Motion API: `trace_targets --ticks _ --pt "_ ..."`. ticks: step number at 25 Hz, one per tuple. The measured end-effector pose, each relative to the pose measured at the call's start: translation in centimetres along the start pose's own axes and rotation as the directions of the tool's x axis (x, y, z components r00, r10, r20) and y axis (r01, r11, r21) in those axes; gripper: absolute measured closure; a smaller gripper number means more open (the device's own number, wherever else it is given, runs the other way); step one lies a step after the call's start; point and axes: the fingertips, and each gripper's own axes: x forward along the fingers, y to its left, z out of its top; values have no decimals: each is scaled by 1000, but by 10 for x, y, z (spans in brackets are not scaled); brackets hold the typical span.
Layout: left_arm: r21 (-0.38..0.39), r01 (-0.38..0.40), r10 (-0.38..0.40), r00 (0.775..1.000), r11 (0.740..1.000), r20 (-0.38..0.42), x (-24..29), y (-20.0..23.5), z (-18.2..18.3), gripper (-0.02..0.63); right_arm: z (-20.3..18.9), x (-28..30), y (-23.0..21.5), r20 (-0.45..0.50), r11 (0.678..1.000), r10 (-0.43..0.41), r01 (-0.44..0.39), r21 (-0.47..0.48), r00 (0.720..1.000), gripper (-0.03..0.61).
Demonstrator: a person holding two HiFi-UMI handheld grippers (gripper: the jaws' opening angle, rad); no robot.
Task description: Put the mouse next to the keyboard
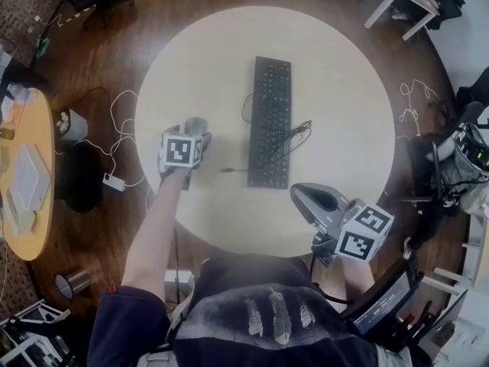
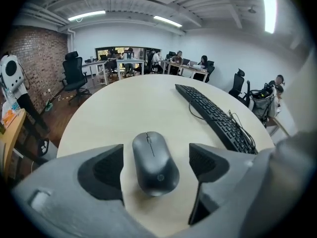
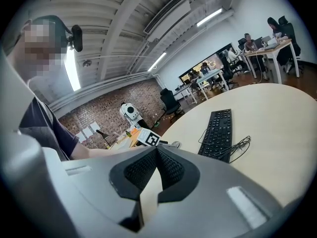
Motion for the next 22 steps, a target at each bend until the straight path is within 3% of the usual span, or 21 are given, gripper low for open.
trace_targets --ticks 7,10,18,22 --pt "-58 12 -17 997 998 -77 22 7 -18 196 -3 3 -1 -15 1000 -10 10 10 1000 577" --pt "-49 -7 3 996 999 -88 23 8 -21 199 -7 2 -3 -28 1000 -17 17 13 999 577" --pt "-33 -42 41 999 999 -27 21 13 -21 230 -9 7 4 -48 1000 13 -13 8 999 577" --pt "-57 -55 54 998 997 -9 21 18 -21 304 -11 5 4 -57 1000 5 -5 -2 998 577"
